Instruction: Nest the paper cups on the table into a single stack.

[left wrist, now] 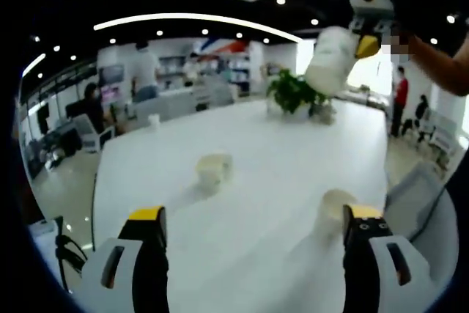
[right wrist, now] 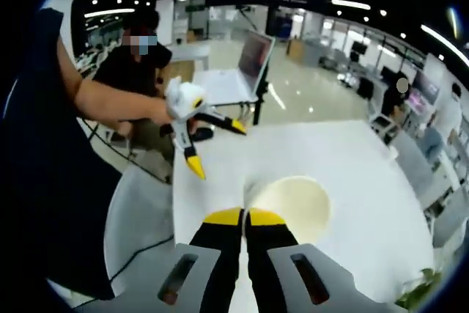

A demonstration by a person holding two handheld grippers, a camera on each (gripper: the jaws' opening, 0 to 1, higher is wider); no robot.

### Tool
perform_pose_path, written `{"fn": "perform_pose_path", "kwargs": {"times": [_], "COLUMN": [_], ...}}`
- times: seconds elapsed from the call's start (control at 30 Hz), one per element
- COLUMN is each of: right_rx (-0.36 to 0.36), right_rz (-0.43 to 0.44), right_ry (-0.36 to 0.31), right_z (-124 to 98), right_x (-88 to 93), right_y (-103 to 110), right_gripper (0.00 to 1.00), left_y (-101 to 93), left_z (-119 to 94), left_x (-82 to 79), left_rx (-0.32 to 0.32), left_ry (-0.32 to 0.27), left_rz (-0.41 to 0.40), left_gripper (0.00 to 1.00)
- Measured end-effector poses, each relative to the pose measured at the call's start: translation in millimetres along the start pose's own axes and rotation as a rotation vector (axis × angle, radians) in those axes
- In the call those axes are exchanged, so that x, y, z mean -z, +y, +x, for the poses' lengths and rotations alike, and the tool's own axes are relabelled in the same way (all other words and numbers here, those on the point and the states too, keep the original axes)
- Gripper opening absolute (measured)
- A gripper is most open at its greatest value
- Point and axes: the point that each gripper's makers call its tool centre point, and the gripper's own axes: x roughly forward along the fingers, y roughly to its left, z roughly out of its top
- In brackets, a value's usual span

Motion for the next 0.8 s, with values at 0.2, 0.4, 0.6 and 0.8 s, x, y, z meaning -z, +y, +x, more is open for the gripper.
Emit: {"fn": "perform_pose_path", "kwargs": {"times": [0.2, 0.4, 0.6, 0.8], "right_rx": [-0.039, -0.082, -0.092, -0.087], "right_rz": [-0.05, -0.076, -0.113, -0.128], "right_ry": [0.166, 0.302, 0.415, 0.452], "right_z": [7, 12, 12, 13], "right_x": [5.7, 13.3, 15.5, 11.2], "right_y": [7, 9, 10, 11], "right_gripper": [0.0, 0.0, 0.0, 0.0], "left_y": [8.3, 10.1, 15.2, 17.0], "left_z": [-3, -6, -6, -7], "left_x": [5.8, 9.4, 19.3, 17.7], "left_rx": [-0.011, -0.017, -0.038, -0.04], "left_ry": [0.021, 0.034, 0.082, 0.07], "left_rz": [-0.02, -0.022, -0.017, -0.03], "left_gripper": [0.98, 0.98, 0.98, 0.98]}}
